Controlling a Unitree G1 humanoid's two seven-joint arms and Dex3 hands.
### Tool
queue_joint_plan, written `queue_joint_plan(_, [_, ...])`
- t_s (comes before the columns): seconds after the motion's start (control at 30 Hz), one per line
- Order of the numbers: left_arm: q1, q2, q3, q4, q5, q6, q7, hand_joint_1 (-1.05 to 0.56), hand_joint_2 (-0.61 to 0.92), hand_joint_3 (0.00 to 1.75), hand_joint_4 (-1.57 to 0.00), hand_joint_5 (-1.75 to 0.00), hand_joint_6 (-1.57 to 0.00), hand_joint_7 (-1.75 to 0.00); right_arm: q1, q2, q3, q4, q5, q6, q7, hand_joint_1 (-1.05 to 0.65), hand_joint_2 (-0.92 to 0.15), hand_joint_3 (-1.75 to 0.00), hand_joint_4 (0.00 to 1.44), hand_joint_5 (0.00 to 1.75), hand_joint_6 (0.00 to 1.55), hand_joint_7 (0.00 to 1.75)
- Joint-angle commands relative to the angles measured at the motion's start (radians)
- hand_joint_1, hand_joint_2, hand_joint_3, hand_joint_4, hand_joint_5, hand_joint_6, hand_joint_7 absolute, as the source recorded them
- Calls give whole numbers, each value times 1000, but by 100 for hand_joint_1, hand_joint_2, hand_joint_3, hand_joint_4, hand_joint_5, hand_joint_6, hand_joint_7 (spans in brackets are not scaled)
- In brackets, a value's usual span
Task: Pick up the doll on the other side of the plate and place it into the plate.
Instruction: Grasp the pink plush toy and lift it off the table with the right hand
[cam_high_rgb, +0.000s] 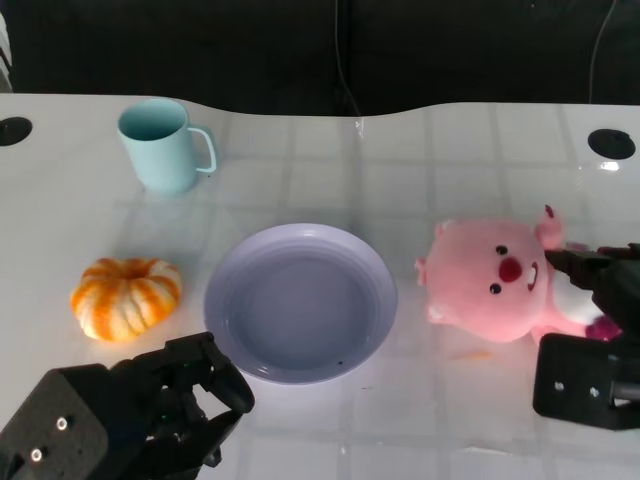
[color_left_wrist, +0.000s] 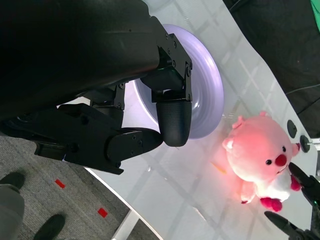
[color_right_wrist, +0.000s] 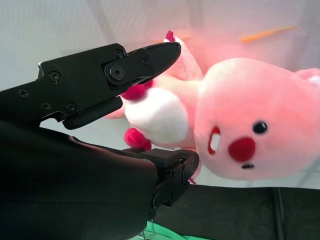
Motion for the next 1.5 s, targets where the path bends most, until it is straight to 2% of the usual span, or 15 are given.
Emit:
queue_joint_plan(0.03, [10,12,8,-23,7,7,6,-20,91,54,-54,-169,-53,-145,-39,-2,18,72,-12,21,-19,-62,-91,-1,1,28,19,1])
queue_joint_plan(0.4, [19,19,13,-30,1,11,-2,-21,92,54,-55,-169,-52,-145,-146,10,75,299,14,-13,-93,-68,-92,-2,5,22,20,0])
queue_joint_plan(0.53, [25,19,11,-42,7,22,4,-21,92,52,-55,-168,-53,-144,-203,39,102,418,38,-22,-113,-69,-92,-2,8,22,22,1])
queue_joint_plan(0.87, [47,17,7,-48,12,-7,5,-20,92,53,-56,-167,-54,-143,-334,116,196,723,58,-82,-178,-67,-92,-1,30,10,38,2])
queue_joint_plan(1.0, [50,12,0,-44,16,-20,8,-19,91,54,-56,-166,-55,-142,-358,144,212,805,71,-105,-243,-59,-92,-4,49,10,51,4])
queue_joint_plan(1.1, [53,11,-9,-40,28,-35,10,-18,90,55,-57,-166,-55,-142,-359,159,189,862,101,-152,-350,-46,-92,-8,67,10,67,6])
queue_joint_plan(1.13, [54,9,-11,-37,29,-40,10,-18,89,57,-56,-167,-55,-142,-358,163,176,884,113,-183,-413,-33,-92,-9,83,13,81,8])
queue_joint_plan(1.2, [55,2,-12,-32,27,-45,11,-18,87,61,-56,-167,-54,-142,-357,161,165,923,127,-252,-523,-19,-92,-9,103,20,100,10])
queue_joint_plan(1.23, [55,-2,-11,-31,26,-43,13,-18,87,63,-56,-167,-54,-142,-360,154,162,933,132,-283,-558,-16,-92,-9,107,49,115,10])
queue_joint_plan(1.3, [54,-8,-11,-30,26,-40,15,-18,87,63,-56,-167,-55,-142,-368,142,162,950,135,-324,-606,-18,-92,-8,93,116,128,11])
queue_joint_plan(1.33, [51,-8,-13,-27,30,-41,16,-18,87,63,-56,-167,-55,-142,-372,134,161,952,139,-340,-616,-18,-92,-9,90,133,131,13])
queue_joint_plan(1.37, [49,-8,-14,-23,33,-42,16,-18,86,63,-56,-167,-55,-142,-375,127,162,950,140,-349,-625,-19,-92,-11,85,153,118,48])
queue_joint_plan(1.4, [46,-7,-15,-21,34,-39,15,-17,86,63,-56,-167,-55,-143,-377,120,163,944,137,-349,-635,-19,-91,-14,84,164,99,94])
queue_joint_plan(1.43, [45,-6,-15,-21,34,-36,13,-17,85,64,-56,-168,-54,-144,-376,115,165,934,131,-343,-645,-21,-91,-16,80,162,88,110])
queue_joint_plan(1.5, [45,-1,-13,-24,37,-29,10,-16,85,65,-56,-168,-54,-146,-370,113,162,916,132,-335,-656,-23,-89,-19,81,156,89,106])
